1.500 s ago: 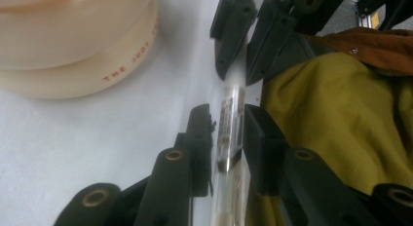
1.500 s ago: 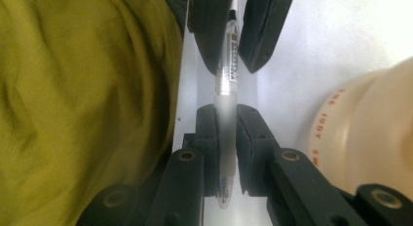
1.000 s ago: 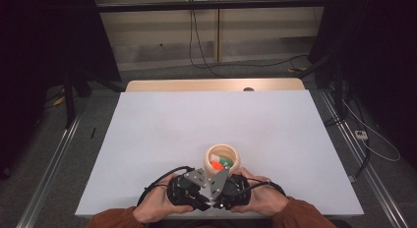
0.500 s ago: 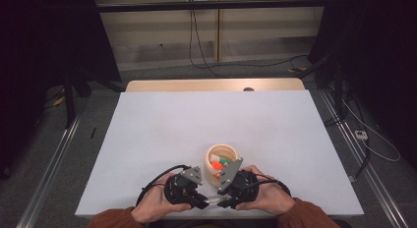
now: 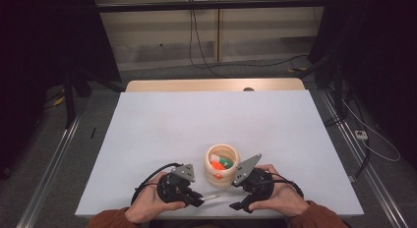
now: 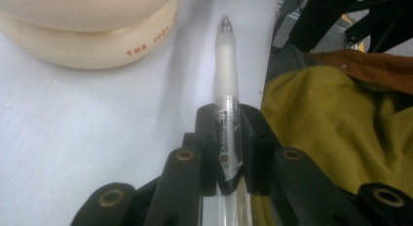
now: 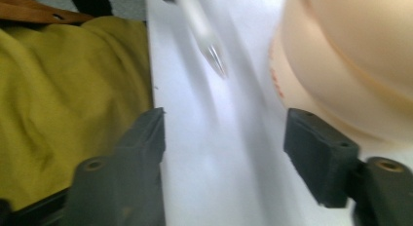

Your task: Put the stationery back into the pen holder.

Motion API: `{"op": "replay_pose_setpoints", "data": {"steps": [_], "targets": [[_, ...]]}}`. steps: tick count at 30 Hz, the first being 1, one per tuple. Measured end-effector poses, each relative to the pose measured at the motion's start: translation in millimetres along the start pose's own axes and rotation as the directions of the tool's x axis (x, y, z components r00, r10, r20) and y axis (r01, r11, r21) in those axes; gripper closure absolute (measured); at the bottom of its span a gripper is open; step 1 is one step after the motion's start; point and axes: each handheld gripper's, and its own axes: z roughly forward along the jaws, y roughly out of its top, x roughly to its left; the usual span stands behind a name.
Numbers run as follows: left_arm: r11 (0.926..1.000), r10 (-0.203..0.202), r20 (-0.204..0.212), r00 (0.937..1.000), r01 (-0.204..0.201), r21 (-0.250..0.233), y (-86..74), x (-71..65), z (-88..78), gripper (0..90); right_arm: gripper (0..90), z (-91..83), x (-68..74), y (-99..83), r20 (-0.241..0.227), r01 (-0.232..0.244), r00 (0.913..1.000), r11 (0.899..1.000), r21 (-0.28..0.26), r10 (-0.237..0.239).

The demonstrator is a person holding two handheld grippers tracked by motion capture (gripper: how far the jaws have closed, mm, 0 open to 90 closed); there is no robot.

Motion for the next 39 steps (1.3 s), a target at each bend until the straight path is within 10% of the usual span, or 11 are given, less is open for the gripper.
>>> {"op": "replay_pose_setpoints", "data": {"steps": [8, 18, 28, 39], "targets": [[0.9988, -0.034, -0.015, 0.9993, 0.033, -0.035, -13.3, 0.5, -12.6, 79.7, 17.1, -9.2, -5.7, -16.4, 0.043, -0.058, 0.9974, 0.998, -0.008, 0.058], [0.9873, -0.074, -0.047, 0.9962, 0.066, -0.144, -28.7, 0.9, -39.4, 79.7, 11.4, -18.8, -15.4, -33.2, 0.159, -0.168, 0.9712, 0.983, -0.069, 0.177], [0.9627, -0.11, -0.089, 0.9899, 0.084, -0.257, -30.6, 5.6, -56.0, 79.7, 11.4, -23.5, -30.4, -53.0, 0.299, -0.329, 0.8789, 0.927, -0.182, 0.371], [0.9377, -0.141, -0.17, 0.9754, 0.076, -0.339, -30.1, 12.8, -65.7, 79.7, 7.8, -39.2, -34.2, -76.6, 0.366, -0.396, 0.7822, 0.856, -0.332, 0.504]]}}
